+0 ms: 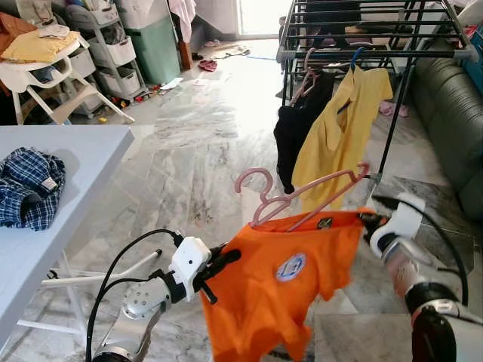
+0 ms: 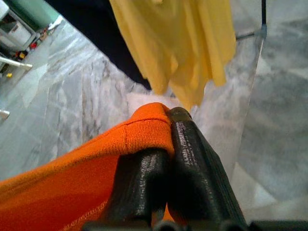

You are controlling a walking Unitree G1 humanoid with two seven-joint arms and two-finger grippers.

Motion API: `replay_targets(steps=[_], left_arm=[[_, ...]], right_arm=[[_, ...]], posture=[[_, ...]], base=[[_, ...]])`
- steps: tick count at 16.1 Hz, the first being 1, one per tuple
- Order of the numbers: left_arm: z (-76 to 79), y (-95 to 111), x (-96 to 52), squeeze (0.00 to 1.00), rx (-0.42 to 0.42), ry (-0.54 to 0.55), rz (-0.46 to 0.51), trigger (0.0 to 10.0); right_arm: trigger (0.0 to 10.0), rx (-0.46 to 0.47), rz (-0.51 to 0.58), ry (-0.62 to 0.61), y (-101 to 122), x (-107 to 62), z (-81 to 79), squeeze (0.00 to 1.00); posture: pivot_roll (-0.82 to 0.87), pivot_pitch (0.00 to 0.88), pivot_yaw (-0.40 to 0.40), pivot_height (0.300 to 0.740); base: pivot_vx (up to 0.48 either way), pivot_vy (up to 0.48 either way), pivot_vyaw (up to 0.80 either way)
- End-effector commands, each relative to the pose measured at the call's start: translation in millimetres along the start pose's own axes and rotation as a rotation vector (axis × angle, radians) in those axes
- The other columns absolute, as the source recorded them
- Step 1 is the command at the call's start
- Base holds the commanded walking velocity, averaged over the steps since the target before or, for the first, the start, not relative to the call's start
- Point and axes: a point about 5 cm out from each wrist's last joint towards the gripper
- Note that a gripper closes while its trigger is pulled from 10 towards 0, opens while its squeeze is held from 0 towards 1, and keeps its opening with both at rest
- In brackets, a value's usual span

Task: Hang hanger

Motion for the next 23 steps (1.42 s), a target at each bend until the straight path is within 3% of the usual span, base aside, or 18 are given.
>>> replay_targets(steps=[1,7,17,20,23], left_arm=[[-15.4,-1.0,-14.4,0.00,-0.015,0.085,0.012,0.0],[-10.2,-11.4,-19.2,0.00,0.023,0.043,-0.035,0.0],[-5.9,-24.7,-25.3,0.00,0.059,-0.007,-0.112,0.0],[-4.6,-29.3,-26.8,0.00,0.066,-0.020,-0.139,0.0],[-2.5,-40.1,-31.4,0.00,0.082,-0.046,-0.215,0.0]], right_arm=[[0.0,-0.006,0.097,-0.089,27.8,-0.5,16.2,0.00],[0.0,-0.055,0.203,-0.143,71.0,3.2,16.9,0.00],[0.0,-0.110,0.256,-0.146,102.1,4.2,15.8,0.00],[0.0,-0.142,0.270,-0.130,107.6,5.2,11.2,0.00],[0.0,-0.232,0.284,-0.059,119.5,8.4,-5.1,0.00]], posture=[[-0.11,0.000,0.084,0.740],[-0.11,0.000,0.085,0.740],[-0.10,0.000,0.084,0.740],[-0.10,0.000,0.083,0.740],[-0.10,0.000,0.083,0.740]], base=[[0.000,0.000,0.00],[0.000,0.000,0.00],[0.000,0.000,0.00],[0.000,0.000,0.00],[0.000,0.000,0.00]])
Point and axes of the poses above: a point about 5 cm out from each wrist's last joint towards the gripper, its own x axis pointing out of the wrist towards the gripper, its own y axis along the axis of the wrist's last joint, z = x × y, and after that the axes turned 8 degrees about -x, right-handed
